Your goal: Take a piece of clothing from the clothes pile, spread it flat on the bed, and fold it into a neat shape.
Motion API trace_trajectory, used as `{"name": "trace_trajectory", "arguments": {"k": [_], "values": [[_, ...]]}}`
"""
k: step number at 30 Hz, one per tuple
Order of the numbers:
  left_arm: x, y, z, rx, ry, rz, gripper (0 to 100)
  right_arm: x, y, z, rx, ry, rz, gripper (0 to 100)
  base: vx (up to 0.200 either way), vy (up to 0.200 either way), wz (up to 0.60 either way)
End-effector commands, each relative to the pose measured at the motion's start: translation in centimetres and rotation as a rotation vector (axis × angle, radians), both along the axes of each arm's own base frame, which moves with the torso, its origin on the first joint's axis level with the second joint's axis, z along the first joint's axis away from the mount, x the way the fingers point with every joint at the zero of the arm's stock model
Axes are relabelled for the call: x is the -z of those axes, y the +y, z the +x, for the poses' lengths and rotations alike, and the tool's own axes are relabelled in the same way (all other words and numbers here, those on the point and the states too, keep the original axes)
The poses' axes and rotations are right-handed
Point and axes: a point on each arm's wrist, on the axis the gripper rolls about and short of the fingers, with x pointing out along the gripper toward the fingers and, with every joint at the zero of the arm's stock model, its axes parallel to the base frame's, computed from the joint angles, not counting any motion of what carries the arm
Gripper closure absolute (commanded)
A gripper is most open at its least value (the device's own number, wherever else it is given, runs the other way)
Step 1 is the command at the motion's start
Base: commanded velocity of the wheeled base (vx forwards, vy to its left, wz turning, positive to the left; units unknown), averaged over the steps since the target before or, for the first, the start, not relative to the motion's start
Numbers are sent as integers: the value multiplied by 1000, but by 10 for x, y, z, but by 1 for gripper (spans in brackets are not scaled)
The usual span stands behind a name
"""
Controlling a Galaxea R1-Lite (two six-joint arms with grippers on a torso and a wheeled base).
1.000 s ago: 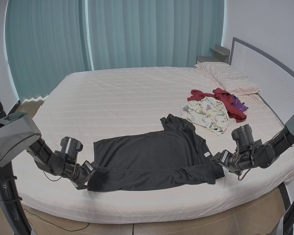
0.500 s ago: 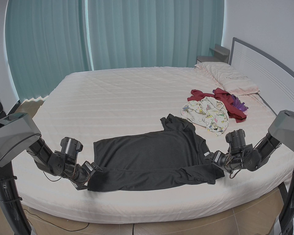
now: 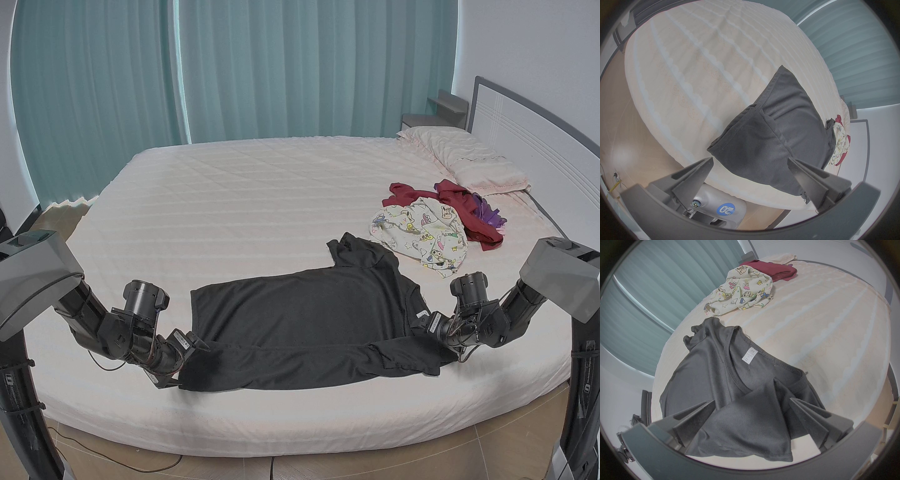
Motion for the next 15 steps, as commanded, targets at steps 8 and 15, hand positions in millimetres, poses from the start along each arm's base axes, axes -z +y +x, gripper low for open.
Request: {"name": "trace_trajectory", "arguments": {"k": [8,15], "values": [[0,0,0,-1,-2,-1,0,16,-5,12,29,12,8,100,0,0,0],[0,0,0,1,-1,0,0,9,-12,15,51,-16,10,100,0,0,0]]}}
